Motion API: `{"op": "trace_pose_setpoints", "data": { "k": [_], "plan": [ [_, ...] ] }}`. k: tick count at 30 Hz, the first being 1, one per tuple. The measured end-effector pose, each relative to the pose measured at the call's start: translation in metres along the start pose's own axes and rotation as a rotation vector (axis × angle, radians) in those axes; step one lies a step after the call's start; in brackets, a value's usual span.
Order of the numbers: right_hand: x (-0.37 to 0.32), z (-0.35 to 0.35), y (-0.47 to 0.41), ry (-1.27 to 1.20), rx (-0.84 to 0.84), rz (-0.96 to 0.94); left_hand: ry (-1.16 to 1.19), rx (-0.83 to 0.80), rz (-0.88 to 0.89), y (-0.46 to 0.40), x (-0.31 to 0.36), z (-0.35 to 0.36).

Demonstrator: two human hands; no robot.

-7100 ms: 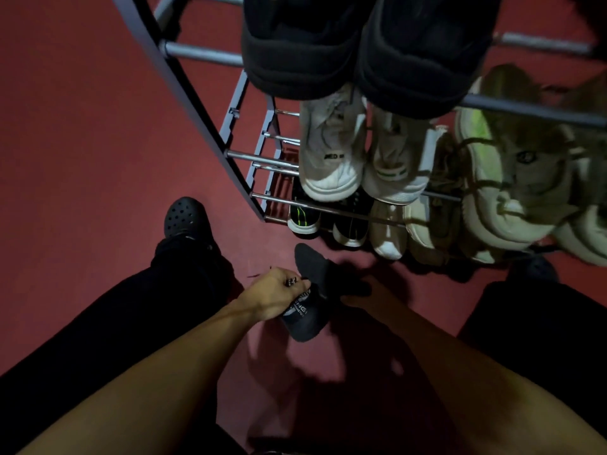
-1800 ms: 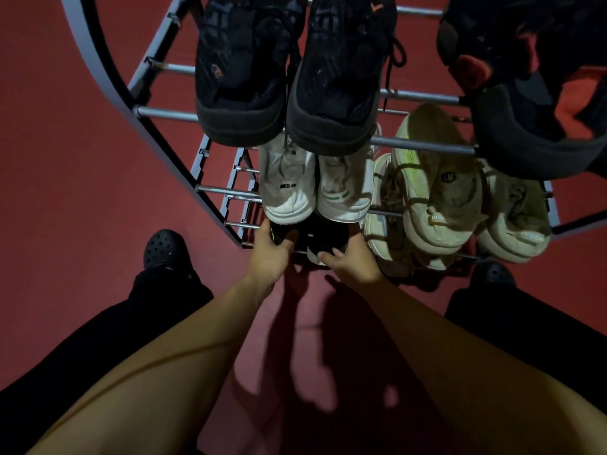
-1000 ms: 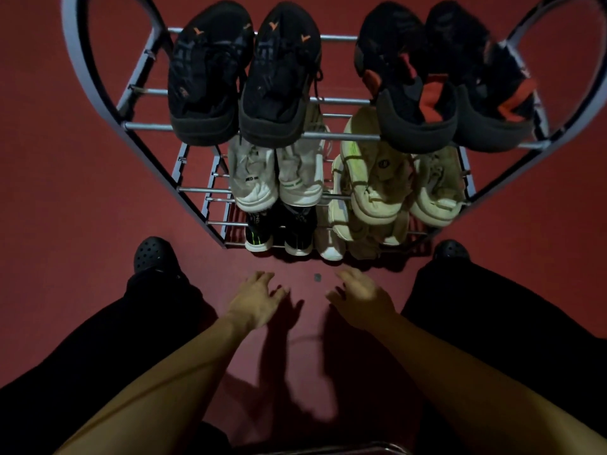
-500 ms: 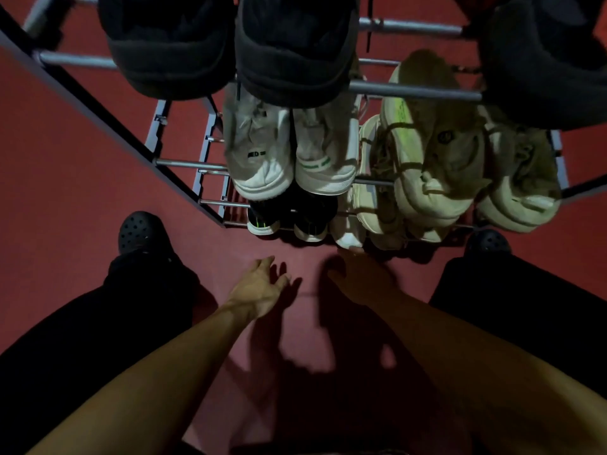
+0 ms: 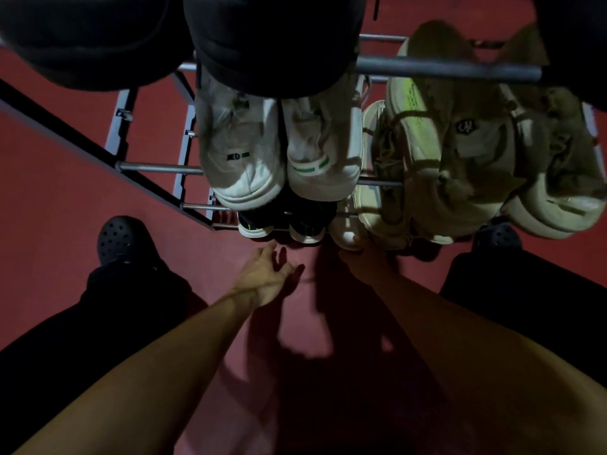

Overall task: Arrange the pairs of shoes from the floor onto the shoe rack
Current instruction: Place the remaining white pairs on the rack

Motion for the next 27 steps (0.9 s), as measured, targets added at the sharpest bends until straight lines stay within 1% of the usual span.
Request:
{"op": "trace_pose_setpoints", "data": {
  "k": [2, 4, 7, 9, 11, 14, 16, 18, 21, 23, 24, 25, 27],
  "plan": [
    [-0.002, 0.001, 0.003, -0.293, -0.100, 0.048, 0.009, -0.004, -0.011, -0.003, 0.000, 0.004],
    [-0.003, 0.004, 0.004, -0.513, -0.162, 0.109, 0.013, 0.002, -0.030, -0.004, -0.001, 0.009],
    [0.001, 0.008, 0.010, -0.661, -0.165, 0.196, 0.047, -0.015, -0.037, -0.005, 0.004, 0.017],
    [0.007, 0.014, 0.017, -0.700, -0.144, 0.247, 0.102, -0.016, -0.043, -0.006, 0.009, 0.023],
    [0.014, 0.016, 0.024, -0.756, -0.123, 0.248, 0.250, -0.049, -0.050, -0.006, 0.016, 0.034],
    [0.022, 0.011, 0.043, -0.857, -0.082, 0.264, 0.615, -0.098, -0.132, -0.004, 0.028, 0.057],
    [0.034, 0.012, 0.063, -0.881, -0.111, 0.290, 0.822, -0.119, -0.204, 0.004, 0.041, 0.071],
    [0.048, 0.019, 0.082, -0.895, -0.187, 0.329, 0.926, -0.149, -0.243, 0.012, 0.050, 0.079],
    [0.068, 0.028, 0.103, -0.895, -0.381, 0.339, 0.883, -0.175, -0.289, 0.021, 0.045, 0.092],
    [0.070, 0.025, 0.113, -0.822, -0.436, 0.323, 0.836, -0.125, -0.317, 0.029, 0.039, 0.099],
    [0.070, 0.021, 0.115, -0.772, -0.406, 0.312, 0.822, -0.096, -0.318, 0.033, 0.037, 0.100],
    [0.069, 0.014, 0.113, -0.687, -0.316, 0.292, 0.817, -0.077, -0.311, 0.037, 0.035, 0.100],
    [0.069, -0.004, 0.100, -0.463, -0.064, 0.164, 0.807, -0.085, -0.290, 0.045, 0.029, 0.095]
  ]
}}
Point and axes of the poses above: each hand's wrist, its own y-axis away from the middle knuckle, its own z-axis out of the palm, x = y × z, the point moved 4 cm from there along -y, towards the middle knuckle, and after that the axes turned 4 degrees about y, right-handed, at the moved point
